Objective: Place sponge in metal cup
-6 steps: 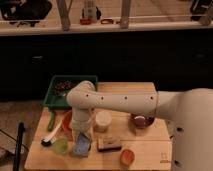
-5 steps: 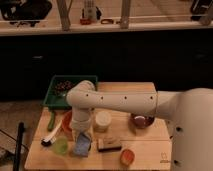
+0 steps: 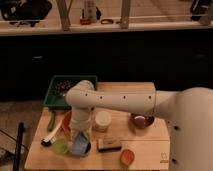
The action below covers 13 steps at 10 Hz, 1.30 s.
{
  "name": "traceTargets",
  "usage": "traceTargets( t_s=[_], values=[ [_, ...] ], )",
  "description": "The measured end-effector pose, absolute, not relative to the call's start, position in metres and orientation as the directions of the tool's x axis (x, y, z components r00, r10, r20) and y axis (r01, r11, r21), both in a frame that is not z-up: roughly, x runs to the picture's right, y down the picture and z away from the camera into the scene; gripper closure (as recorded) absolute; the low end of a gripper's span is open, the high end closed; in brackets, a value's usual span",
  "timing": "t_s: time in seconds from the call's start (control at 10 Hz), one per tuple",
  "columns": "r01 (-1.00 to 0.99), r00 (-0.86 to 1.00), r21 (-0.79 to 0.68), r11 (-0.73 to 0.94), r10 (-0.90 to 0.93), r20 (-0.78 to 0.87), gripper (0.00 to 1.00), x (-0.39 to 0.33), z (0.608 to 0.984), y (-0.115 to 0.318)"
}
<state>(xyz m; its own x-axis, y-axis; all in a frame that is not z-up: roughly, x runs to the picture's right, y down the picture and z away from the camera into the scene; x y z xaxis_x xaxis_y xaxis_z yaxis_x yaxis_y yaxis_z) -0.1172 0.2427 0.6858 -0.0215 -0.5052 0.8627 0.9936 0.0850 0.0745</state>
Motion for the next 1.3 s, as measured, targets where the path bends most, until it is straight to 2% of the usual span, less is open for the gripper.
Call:
traceTargets(
  t_s=[1.3],
  values=[
    [0.993,-0.056,0.102,0.063,-0.504,0.862,0.2,-0.1143,0.6853,0.2432]
  ],
)
